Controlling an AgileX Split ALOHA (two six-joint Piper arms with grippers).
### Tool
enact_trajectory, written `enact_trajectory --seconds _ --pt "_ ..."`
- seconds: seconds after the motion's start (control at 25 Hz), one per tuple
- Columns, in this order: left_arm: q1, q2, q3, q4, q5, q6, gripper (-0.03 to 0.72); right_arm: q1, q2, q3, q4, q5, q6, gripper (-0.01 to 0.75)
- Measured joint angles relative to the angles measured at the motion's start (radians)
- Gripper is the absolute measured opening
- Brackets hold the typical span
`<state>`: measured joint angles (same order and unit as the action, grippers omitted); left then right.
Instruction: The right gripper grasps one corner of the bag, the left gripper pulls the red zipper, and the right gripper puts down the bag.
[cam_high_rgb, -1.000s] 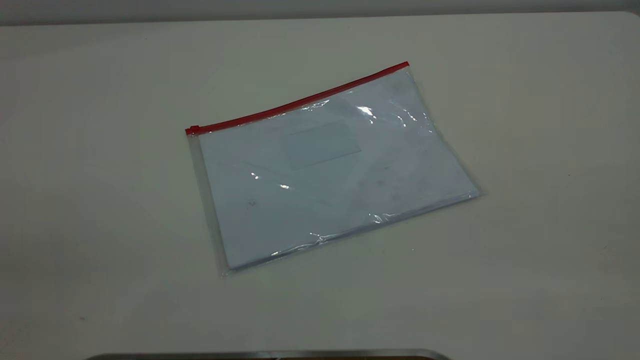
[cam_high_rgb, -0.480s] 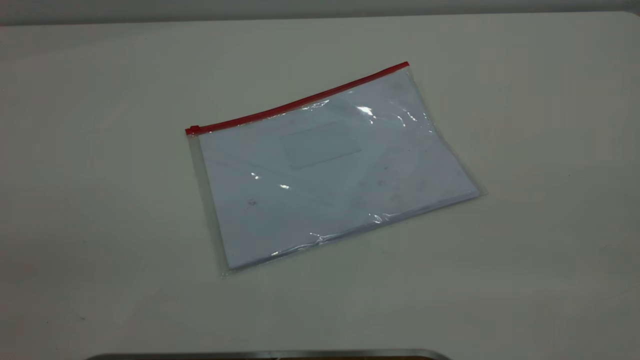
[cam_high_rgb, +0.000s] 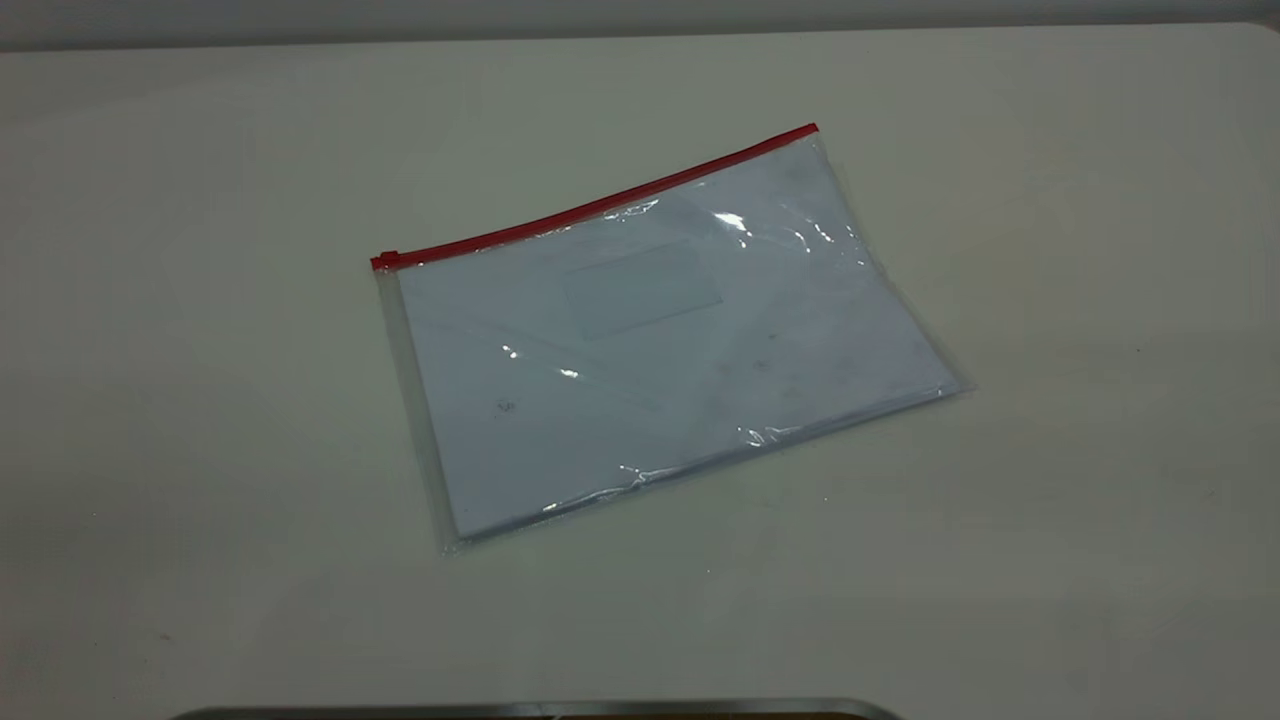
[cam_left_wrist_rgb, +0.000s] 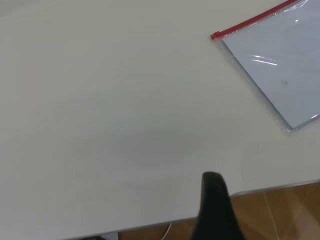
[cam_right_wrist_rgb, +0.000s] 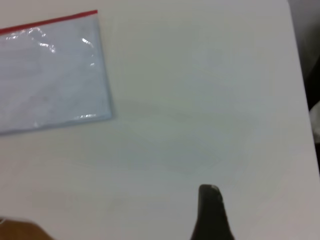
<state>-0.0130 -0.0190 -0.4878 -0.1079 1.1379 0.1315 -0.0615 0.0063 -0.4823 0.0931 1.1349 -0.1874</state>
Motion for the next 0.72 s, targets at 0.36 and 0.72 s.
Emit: enact_trajectory --seconds 0.36,0.72 --pt "0.0 0.0 0.0 0.0 0.0 0.002 0.59 -0.001 -0.023 0.0 -0.052 0.0 0.079 0.571" --pt "0.0 0.0 0.0 0.0 0.0 0.001 0.59 -0.001 -0.023 0.0 -0.063 0.0 0.106 0.571"
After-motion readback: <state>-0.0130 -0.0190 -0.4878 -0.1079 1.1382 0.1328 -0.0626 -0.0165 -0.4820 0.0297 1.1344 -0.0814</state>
